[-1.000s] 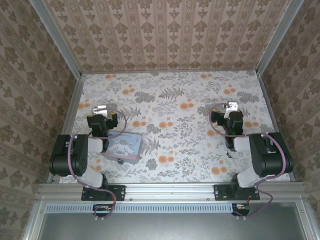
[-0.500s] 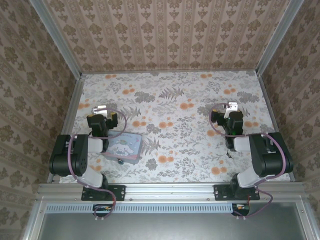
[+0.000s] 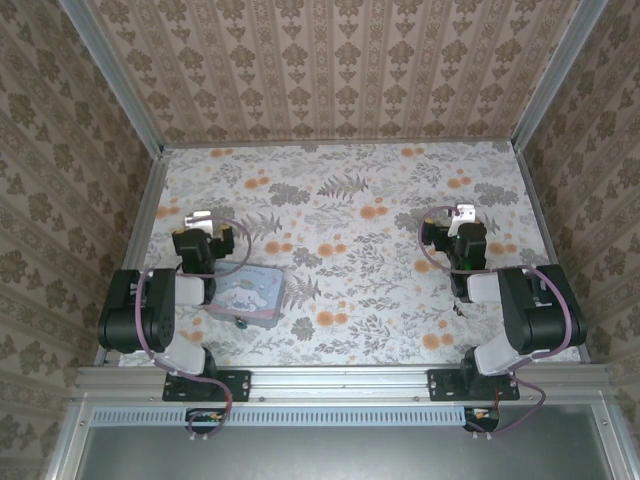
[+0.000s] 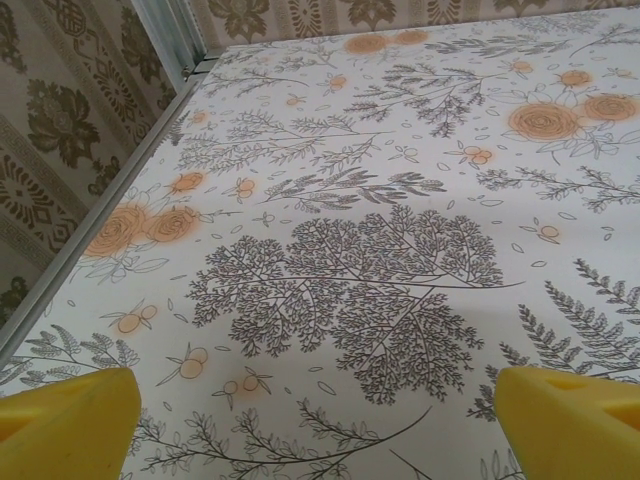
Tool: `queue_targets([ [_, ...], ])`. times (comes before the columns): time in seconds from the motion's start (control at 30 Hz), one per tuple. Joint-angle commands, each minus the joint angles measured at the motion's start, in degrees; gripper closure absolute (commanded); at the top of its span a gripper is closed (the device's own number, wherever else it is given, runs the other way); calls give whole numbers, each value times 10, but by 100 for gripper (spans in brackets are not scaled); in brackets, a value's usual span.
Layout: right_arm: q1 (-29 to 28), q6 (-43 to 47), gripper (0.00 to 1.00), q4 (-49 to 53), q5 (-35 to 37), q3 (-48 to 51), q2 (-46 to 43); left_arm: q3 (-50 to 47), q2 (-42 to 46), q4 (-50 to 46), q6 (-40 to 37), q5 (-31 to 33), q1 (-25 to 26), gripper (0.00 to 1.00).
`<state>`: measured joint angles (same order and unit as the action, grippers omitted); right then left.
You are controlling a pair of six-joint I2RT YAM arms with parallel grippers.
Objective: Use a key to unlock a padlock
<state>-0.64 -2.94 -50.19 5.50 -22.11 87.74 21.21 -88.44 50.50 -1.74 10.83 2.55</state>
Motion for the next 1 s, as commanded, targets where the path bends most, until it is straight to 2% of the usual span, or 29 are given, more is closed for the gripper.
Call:
queue_targets([
  [0.0, -1, 2, 0, 41, -4, -19, -29, 14, 9, -6, 9, -1, -2, 0],
  [0.17, 0, -16, 1, 132, 38, -45, -75, 12, 55, -38, 14, 39, 6, 0],
  [0.33, -1, -48, 1, 283, 9, -111, -119, 50, 160, -186, 33, 74, 3, 0],
  [0.4, 1, -127, 0, 317, 7, -125, -135, 80, 212, -282, 53, 78, 3, 0],
  [0.47, 7, -189, 0, 305, -48, -118, -148, 123, 255, -401, 101, 107, 2, 0],
  [0.57, 9, -249, 1, 298, -174, -123, -148, 176, 315, -570, 173, 96, -2, 0],
  [0.63, 2, -289, 6, 333, -231, -142, -136, 202, 347, -663, 220, 87, -3, 0],
  [0.73, -33, -324, 14, 398, -276, -165, -121, 223, 386, -761, 263, 30, -3, 0],
  [0.83, -101, -345, 17, 461, -261, -175, -122, 231, 418, -834, 297, -18, -3, 0],
  [0.97, -210, -405, 19, 473, -245, -163, -117, 225, 445, -908, 316, -87, -3, 1],
])
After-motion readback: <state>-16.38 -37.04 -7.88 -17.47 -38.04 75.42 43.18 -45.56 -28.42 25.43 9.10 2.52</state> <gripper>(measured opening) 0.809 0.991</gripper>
